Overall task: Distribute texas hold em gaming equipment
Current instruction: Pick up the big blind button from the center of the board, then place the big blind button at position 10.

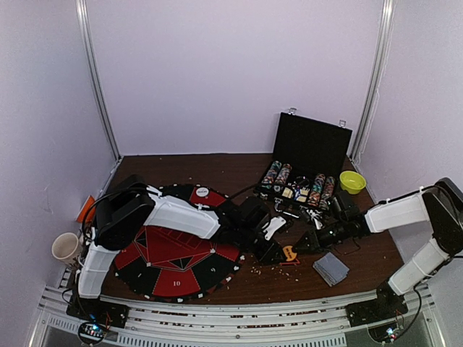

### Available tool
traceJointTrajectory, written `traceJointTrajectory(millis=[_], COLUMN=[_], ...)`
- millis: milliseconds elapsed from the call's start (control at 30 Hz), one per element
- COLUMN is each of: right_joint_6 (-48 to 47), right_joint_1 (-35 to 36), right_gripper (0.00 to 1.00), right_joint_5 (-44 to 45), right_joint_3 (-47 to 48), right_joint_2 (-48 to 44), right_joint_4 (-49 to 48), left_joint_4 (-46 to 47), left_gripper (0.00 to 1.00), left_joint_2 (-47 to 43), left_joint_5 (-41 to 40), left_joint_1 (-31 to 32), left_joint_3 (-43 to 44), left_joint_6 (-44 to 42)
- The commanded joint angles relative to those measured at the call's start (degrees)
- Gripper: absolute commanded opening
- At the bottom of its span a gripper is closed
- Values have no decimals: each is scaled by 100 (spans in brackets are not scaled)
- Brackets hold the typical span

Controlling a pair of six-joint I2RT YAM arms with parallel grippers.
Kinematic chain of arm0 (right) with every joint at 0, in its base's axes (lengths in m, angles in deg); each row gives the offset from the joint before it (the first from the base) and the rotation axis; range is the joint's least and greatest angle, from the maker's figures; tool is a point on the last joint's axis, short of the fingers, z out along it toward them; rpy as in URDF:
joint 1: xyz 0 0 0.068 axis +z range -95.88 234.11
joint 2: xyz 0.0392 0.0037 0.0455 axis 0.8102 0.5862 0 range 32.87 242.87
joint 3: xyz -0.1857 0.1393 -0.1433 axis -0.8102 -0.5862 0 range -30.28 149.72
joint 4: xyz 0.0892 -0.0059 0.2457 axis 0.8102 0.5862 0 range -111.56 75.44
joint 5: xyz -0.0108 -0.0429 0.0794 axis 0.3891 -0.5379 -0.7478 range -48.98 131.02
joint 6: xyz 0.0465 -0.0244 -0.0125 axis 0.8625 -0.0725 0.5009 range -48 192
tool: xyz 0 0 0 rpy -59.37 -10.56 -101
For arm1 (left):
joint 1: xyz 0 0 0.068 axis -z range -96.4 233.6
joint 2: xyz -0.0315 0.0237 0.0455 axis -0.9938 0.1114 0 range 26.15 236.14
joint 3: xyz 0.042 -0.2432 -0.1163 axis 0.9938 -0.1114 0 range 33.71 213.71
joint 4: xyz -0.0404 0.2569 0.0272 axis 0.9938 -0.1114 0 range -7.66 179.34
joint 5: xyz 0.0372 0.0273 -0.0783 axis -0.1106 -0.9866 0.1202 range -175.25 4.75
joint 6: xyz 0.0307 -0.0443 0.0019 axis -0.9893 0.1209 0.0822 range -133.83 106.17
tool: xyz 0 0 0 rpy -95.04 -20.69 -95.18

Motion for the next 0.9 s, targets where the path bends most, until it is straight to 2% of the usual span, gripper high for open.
traceJointTrajectory(millis=[0, 233, 300, 367, 533, 633, 867], right_joint_6=[-155, 379, 625, 849, 1270, 1132, 1027], right_joint_1=[-26, 169, 538, 1236, 2798, 3502, 4385], right_gripper=[0, 0, 0, 0, 0, 0, 0], right_joint_5=[299, 614, 710, 812, 766, 814, 484], right_joint_3=[263, 820, 943, 1165, 2069, 3009, 4796], right_joint_2=[-365, -1052, -1005, -804, 365, 1351, 3416], right_joint_4=[828, 1007, 839, 639, -85, 78, 252], left_joint_4=[-141, -260, -304, -341, -1022, -1369, -1631], left_gripper=[43, 50, 50, 50, 60, 62, 68], left_joint_2=[-420, -2089, -2581, -3178, -4391, -4934, -5778], left_joint_5=[226, 110, 79, -205, -1603, -2290, -2762], left_joint_1=[-96, -667, -1033, -1355, -1807, -1968, -2120], left_joint_3=[-99, -1036, -1402, -1933, -2529, -2686, -2997], left_joint_6=[-20, -141, -29, 76, -58, -72, -55])
